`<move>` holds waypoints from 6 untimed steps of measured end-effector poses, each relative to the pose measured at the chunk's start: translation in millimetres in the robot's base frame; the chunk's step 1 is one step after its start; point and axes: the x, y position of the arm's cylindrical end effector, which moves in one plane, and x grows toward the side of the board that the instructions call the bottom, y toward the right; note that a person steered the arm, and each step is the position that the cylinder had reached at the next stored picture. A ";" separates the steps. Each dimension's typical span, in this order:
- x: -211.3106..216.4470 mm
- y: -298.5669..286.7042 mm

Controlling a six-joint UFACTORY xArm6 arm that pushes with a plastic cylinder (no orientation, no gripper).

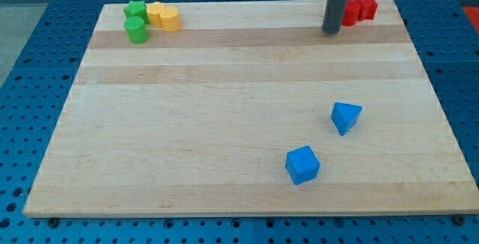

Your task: Move the blue triangle diagonally to the blue cube

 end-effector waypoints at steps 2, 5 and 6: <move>87.3 1.7; 210.5 12.8; 234.4 12.8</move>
